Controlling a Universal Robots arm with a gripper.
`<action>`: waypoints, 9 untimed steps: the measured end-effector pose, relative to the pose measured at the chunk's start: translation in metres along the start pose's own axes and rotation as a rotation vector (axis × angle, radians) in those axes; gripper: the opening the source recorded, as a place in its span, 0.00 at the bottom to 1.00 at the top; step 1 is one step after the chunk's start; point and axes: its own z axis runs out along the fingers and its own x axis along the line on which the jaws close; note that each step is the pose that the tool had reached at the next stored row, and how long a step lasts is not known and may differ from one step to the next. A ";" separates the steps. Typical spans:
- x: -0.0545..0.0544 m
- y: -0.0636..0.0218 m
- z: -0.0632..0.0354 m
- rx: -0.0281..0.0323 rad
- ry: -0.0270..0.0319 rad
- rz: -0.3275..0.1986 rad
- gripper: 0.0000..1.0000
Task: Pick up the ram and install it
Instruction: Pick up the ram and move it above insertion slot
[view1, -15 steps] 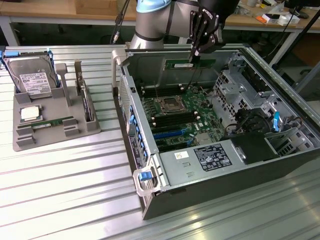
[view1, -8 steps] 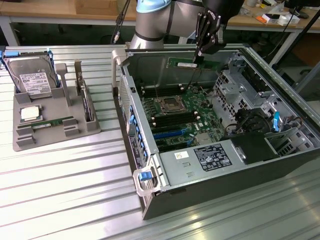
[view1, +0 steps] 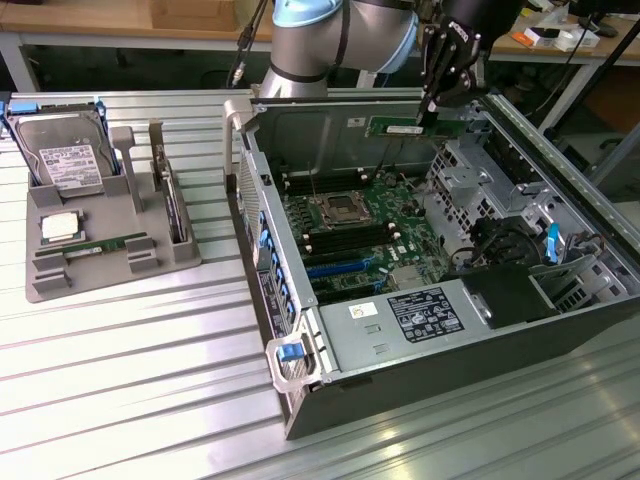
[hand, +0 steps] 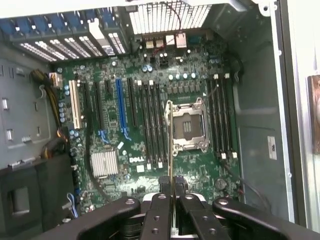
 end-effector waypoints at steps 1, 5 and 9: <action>-0.001 -0.0099 -0.0004 -0.0012 0.0001 -0.001 0.13; -0.004 -0.0392 -0.0017 -0.0030 0.0004 -0.003 0.13; -0.005 -0.0469 -0.0019 -0.0032 0.0004 -0.003 0.13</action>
